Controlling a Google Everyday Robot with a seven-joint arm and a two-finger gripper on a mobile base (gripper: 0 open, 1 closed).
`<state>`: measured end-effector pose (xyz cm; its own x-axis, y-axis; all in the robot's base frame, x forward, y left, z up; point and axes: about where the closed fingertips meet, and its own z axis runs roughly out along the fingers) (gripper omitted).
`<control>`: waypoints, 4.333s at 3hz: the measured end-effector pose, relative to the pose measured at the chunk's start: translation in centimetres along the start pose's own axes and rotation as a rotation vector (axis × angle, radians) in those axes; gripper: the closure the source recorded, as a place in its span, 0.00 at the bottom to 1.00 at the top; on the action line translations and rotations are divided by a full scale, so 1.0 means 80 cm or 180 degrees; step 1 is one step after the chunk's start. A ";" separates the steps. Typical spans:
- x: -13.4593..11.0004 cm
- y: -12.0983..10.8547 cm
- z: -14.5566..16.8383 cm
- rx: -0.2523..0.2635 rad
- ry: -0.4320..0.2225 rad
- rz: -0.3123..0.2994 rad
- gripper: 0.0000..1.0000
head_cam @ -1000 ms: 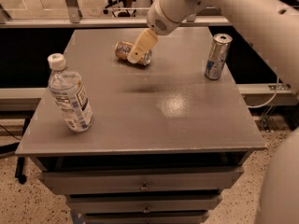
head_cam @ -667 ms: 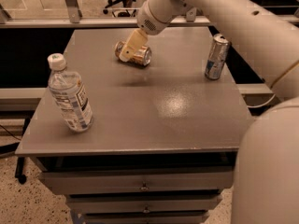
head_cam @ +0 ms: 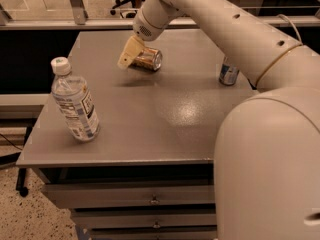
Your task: Place orange can upright
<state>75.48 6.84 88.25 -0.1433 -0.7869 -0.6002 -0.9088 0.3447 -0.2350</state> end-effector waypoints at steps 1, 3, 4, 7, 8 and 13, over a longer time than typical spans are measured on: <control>0.002 -0.002 0.021 -0.0021 0.0152 -0.0026 0.00; 0.015 -0.006 0.054 -0.0053 0.0506 -0.0074 0.00; 0.023 -0.009 0.063 -0.0048 0.0651 -0.0091 0.18; 0.005 -0.027 0.025 0.0121 0.0544 -0.0123 0.88; -0.011 -0.021 -0.030 0.0220 0.0113 0.0026 1.00; 0.047 0.074 -0.239 0.0579 -0.2053 0.0968 1.00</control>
Offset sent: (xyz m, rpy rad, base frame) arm 0.0232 0.0106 -0.0356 -0.1662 0.0533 -0.0129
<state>62.08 -3.83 99.24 -0.0687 -0.2047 -0.9764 -0.7783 0.6233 -0.0759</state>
